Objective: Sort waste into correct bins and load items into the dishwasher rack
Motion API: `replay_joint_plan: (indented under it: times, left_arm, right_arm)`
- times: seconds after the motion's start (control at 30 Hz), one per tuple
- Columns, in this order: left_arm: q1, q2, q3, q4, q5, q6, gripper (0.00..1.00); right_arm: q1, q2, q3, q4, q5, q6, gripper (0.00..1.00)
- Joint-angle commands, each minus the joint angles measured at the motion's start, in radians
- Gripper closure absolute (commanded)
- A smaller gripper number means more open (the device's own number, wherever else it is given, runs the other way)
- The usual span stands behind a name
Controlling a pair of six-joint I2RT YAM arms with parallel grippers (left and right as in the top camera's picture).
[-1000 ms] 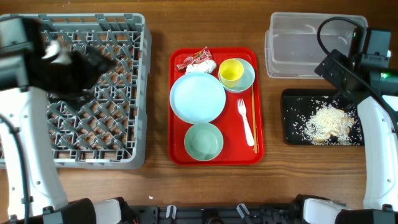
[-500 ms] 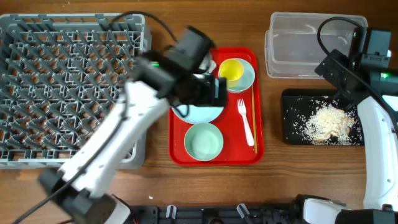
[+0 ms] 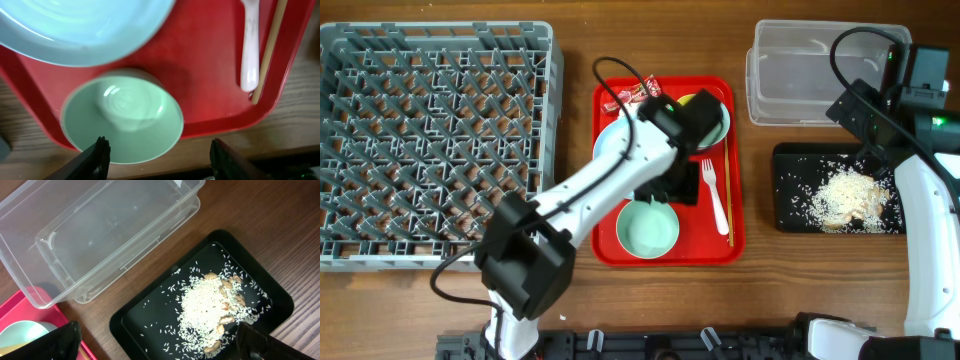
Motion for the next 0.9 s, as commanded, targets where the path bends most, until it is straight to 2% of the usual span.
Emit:
replay_joint_plan:
  times: [0.0,0.13,0.27,0.47,0.57,0.67,0.8,0.87]
  left_arm:
    - [-0.049,0.011,-0.059,0.01,0.021,-0.048,0.39]
    - [-0.051,0.011,-0.119,0.039,0.03,-0.082,0.36]
    - [-0.051,0.011,-0.208,0.171,0.087,-0.096,0.36]
    - [-0.051,0.011,-0.315,0.351,0.066,-0.1,0.37]
    - [-0.051,0.011,-0.333,0.35,0.043,-0.114,0.43]
    - [-0.053,0.011,-0.341,0.34,0.043,-0.118,0.61]
    - [-0.073,0.011,-0.346,0.343,0.043,-0.118,0.63]
    - [-0.083,0.011,-0.346,0.342,0.043,-0.118,0.67]
  right_arm:
    - [-0.002,0.01,0.001,0.001,0.021,-0.006,0.01]
    - [-0.002,0.01,0.001,0.001,0.021,-0.006,0.0]
    - [-0.002,0.01,0.001,0.001,0.021,-0.006,0.0]
    - [-0.002,0.01,0.001,0.001,0.021,-0.006,0.0]
    - [-0.002,0.01,0.001,0.001,0.021,-0.006,0.0]
    - [-0.002,0.01,0.001,0.001,0.021,-0.006,0.0]
    - [-0.002,0.01,0.001,0.003,0.021,-0.006,0.0]
    - [-0.002,0.01,0.001,0.003,0.021,-0.006,0.0]
